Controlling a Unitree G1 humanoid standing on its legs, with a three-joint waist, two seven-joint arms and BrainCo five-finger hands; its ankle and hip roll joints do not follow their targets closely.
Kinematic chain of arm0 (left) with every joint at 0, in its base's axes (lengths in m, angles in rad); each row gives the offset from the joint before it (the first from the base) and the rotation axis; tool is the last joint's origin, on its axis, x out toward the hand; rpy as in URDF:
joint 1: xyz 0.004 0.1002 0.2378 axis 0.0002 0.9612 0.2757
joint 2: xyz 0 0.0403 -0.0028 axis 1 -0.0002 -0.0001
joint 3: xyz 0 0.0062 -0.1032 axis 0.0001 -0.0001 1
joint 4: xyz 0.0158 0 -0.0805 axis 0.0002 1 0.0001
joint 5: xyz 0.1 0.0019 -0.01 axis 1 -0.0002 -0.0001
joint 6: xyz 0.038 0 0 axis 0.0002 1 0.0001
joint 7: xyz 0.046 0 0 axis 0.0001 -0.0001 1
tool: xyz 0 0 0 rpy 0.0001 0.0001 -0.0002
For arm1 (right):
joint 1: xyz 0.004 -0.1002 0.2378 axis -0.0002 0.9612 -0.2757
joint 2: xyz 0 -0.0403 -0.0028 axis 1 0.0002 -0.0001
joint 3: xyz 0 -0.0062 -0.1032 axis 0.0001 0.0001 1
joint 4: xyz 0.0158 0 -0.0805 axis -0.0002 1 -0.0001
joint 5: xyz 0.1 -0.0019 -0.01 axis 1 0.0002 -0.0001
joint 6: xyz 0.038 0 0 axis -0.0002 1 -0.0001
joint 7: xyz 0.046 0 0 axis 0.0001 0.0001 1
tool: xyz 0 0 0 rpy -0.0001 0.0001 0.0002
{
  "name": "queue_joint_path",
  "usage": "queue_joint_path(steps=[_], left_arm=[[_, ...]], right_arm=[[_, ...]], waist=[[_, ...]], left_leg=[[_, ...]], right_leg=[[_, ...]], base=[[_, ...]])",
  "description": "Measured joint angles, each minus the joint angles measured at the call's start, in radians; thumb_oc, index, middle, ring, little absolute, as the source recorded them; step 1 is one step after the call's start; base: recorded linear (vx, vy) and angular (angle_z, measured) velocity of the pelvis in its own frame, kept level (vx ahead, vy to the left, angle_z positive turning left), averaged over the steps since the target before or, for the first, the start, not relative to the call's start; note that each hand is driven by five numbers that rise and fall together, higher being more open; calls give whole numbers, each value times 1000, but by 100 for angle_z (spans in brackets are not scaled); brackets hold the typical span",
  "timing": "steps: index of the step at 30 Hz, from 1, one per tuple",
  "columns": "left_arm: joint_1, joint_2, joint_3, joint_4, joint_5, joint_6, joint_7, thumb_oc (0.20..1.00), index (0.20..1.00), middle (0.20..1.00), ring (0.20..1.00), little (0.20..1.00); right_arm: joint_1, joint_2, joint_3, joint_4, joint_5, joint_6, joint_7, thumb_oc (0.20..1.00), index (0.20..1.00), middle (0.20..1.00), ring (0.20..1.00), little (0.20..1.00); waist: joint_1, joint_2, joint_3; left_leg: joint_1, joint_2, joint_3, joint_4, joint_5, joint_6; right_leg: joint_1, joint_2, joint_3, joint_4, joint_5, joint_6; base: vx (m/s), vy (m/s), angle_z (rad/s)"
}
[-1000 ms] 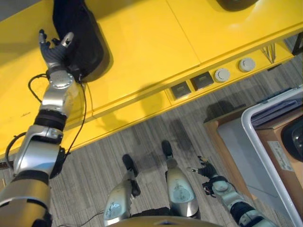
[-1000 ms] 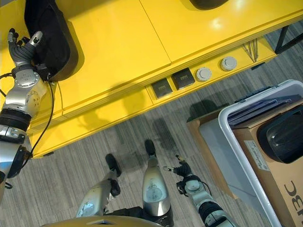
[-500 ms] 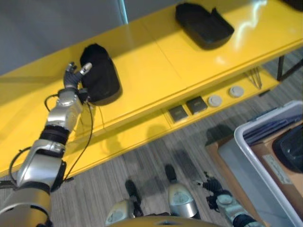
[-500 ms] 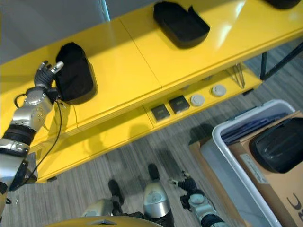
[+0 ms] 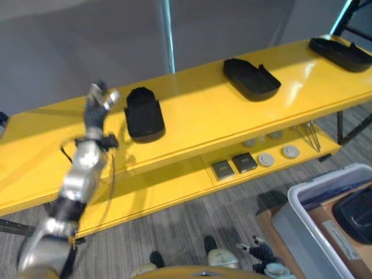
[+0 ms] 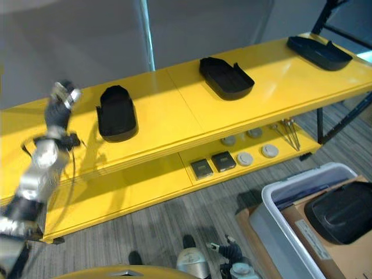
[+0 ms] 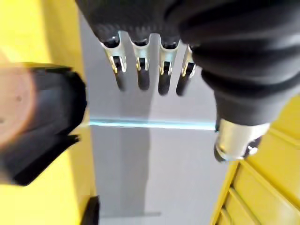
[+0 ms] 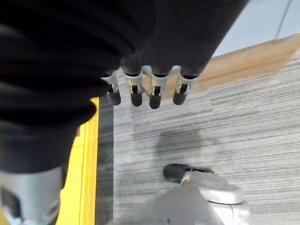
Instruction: Move parts from the plastic box to the shelf.
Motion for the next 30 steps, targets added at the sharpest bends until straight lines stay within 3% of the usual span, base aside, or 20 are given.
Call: queue_joint_path(steps=[3,13,22,30], left_arm=[[107,-51,-55,6,28,-27,-26,200,200,200,200,200],[55,-67,-190,26,22,-60,-82,200,200,200,200,200],[-56,-98,-193,113,25,-59,-9,200,200,200,200,200],[-144,-96,-183,190,22,-58,48,200,200,200,200,200]], right_arm=[[21,16,-9,7,8,0,-8,1000,1000,1000,1000,1000],[16,19,-5,10,51,1,-10,1000,1000,1000,1000,1000],[1,-3,-1,-1,81,2,-6,1000,1000,1000,1000,1000],[-21,-19,16,-6,81,3,3,1000,1000,1000,1000,1000]], waist=[[18,-20,0],[-6,-18,8],[-51,17,72],[-77,26,120]], left_leg=[[-16,-6,-18,0,4,5],[-79,-9,-14,0,22,17],[-89,-8,11,0,19,16],[-78,-9,35,0,13,12]], right_leg=[[0,-10,-25,0,0,1],[-60,-13,-24,0,14,8],[-85,-11,-4,0,20,17],[-86,-11,12,0,21,20]], base=[[29,-25,22],[-31,-15,0],[11,4,-7],[17,10,-7]])
